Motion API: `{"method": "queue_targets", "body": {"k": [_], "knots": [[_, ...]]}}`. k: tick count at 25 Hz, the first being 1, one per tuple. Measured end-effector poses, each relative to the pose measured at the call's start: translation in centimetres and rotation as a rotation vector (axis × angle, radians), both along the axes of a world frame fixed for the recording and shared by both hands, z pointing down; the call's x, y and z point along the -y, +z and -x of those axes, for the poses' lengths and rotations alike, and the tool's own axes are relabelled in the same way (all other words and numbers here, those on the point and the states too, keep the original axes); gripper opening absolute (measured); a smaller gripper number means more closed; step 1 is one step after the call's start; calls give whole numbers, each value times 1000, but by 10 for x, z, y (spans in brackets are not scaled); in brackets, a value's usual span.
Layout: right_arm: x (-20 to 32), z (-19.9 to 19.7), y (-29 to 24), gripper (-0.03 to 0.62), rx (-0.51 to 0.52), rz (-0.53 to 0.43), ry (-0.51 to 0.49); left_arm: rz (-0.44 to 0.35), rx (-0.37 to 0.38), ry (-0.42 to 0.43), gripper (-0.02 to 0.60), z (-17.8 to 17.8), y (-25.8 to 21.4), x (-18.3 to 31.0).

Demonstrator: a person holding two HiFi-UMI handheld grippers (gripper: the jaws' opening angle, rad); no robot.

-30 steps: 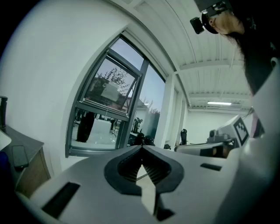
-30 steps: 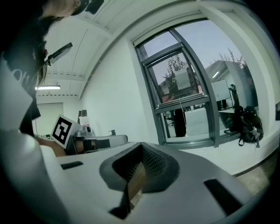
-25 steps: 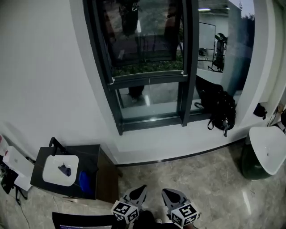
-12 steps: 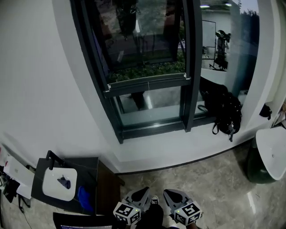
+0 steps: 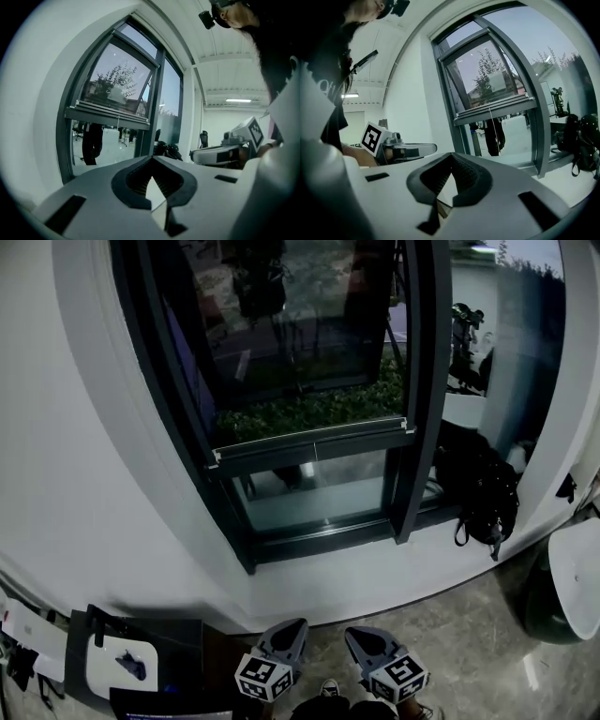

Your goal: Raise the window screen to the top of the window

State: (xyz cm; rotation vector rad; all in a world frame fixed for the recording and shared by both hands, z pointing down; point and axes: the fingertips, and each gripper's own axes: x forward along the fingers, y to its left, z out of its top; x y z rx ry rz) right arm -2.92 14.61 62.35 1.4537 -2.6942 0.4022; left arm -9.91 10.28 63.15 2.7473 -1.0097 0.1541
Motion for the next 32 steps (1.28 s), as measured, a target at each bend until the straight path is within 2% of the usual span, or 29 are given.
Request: {"method": "queue_targets", "body": {"k": [3,6,11,17,23,27,29,32], "knots": [[32,-6,-2,3,-26,1,-17,-1,-14,-23,-2,3,-1,38],[64,-15,-5,3,-8,1,-23,18,-17,-50,0,1,-4,71],[127,-34,-3,3,-9,20,-67,25,-35,-73,-2,-15,3,120],[217,-49,-13,3,-29,9,-184,49,-66,-173,-2,-34,-7,198],[290,-69,-27,3,-89,-52,-312,-3,-27,-236,-1,-55,-9,271],[312,-74,-32,3,-220,-133,-449,-85,21,-302,-1,-44,-22,314],[325,-78,-37,3,-270,-167,-479,-99,36,-324,-1,-39,-31,332],[349,-85,-49,5,-261,-212,-491,-105,24,-337,0,-33,-47,356]]}}
